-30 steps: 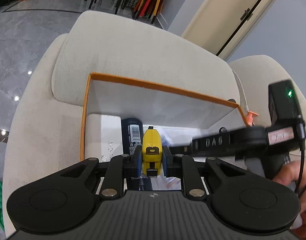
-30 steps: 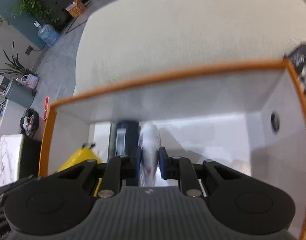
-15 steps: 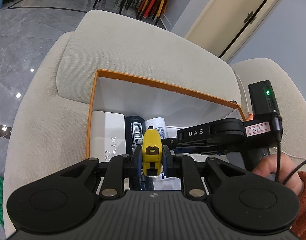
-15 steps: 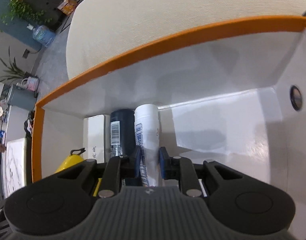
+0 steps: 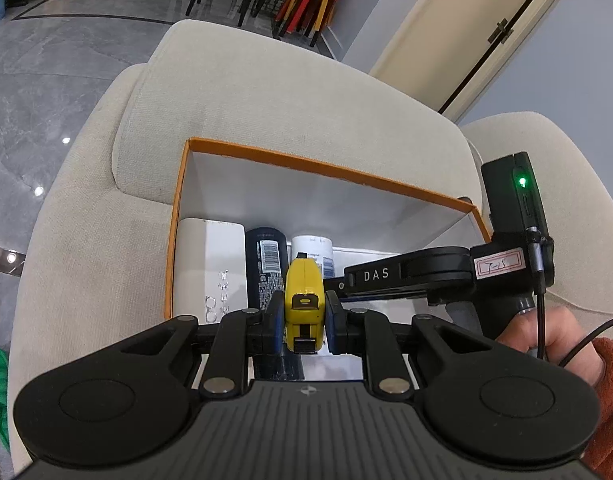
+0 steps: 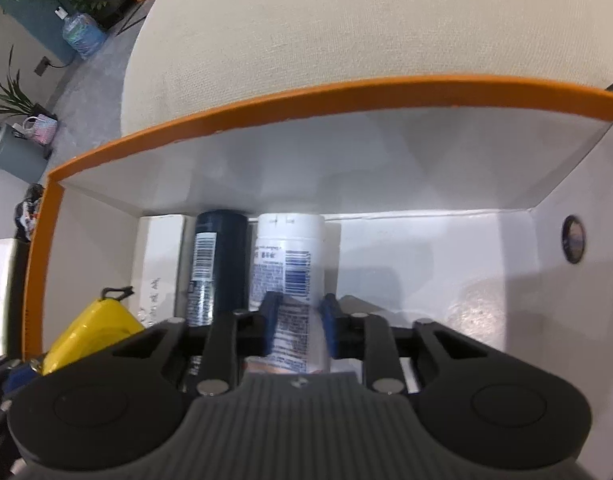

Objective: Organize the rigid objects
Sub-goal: 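Lower the tape measure into the box with the left tool while the right tool releases the tube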

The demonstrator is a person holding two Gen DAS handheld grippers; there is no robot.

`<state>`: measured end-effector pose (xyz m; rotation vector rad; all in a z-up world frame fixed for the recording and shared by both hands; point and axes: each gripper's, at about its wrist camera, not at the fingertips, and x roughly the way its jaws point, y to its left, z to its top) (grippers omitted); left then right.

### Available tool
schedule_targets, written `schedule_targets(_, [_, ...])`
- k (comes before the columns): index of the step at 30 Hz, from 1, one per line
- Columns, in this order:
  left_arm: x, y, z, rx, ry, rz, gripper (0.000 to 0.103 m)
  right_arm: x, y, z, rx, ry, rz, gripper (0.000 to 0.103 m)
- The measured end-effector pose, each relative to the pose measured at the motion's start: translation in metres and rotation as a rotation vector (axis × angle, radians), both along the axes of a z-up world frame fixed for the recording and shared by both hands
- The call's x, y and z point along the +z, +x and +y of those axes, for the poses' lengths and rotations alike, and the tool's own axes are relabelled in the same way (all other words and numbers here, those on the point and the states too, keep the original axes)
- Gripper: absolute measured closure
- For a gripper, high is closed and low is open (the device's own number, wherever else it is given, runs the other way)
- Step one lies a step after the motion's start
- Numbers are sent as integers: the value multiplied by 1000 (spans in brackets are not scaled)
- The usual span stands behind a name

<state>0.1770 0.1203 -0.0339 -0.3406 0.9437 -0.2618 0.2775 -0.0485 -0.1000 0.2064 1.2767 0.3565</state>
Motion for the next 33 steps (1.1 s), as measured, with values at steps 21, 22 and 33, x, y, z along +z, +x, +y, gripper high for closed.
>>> schedule_targets(21, [-62,55,-47,-136,-73,343,82,34,-50,-57,-33,-36,-103,80])
schedule_targets(22, [-64,58,-48,-142,-55,352,82,35,-53,-60,-38,-32,-102,80])
schedule_targets(33, [-56,58,-87,-251,283,271,73,40,-71,-77,-52,1,-121,80])
